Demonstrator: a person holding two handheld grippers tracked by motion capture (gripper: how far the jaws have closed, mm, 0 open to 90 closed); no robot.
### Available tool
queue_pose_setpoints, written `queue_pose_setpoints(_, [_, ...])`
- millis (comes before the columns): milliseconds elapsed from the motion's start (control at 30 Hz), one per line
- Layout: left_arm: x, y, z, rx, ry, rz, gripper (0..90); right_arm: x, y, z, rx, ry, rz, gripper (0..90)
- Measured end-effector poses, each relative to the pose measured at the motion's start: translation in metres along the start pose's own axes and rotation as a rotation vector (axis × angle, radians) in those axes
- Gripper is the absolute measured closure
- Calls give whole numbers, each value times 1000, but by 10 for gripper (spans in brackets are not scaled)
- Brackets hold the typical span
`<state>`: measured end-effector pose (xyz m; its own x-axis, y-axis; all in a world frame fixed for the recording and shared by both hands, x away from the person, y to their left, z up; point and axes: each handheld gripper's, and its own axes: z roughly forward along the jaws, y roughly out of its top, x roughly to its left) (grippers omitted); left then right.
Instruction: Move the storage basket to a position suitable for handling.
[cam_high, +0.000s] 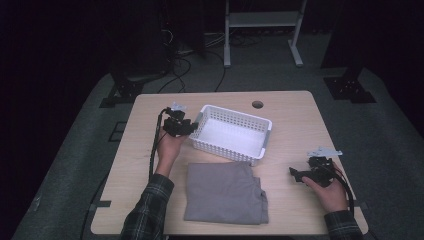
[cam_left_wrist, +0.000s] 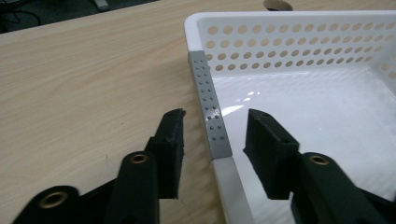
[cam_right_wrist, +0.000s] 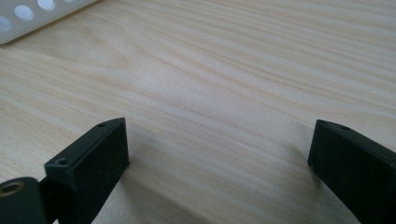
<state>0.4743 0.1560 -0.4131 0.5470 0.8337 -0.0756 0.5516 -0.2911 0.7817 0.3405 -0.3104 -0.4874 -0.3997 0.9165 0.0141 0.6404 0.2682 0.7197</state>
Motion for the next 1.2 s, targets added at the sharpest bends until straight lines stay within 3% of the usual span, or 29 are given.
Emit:
queue_pose_setpoints(300, [7,-1,-24,12,-41,12,378,0,0,0,0,0,0,42])
queue_pose_setpoints(433, [7,-5,-35,-2,-46,27,319,0,0,0,0,0,0,42])
queue_pose_setpoints(600, [10,-14,-47,21,-50,41,223,0,0,0,0,0,0,42])
queue_pose_setpoints(1000, [13,-52,-77,49,-37,77,103,0,0,0,0,1,-1,46])
queue_pose_setpoints(1200, [12,-74,-84,54,-26,104,41,1,1,-3,-13,11,-14,175])
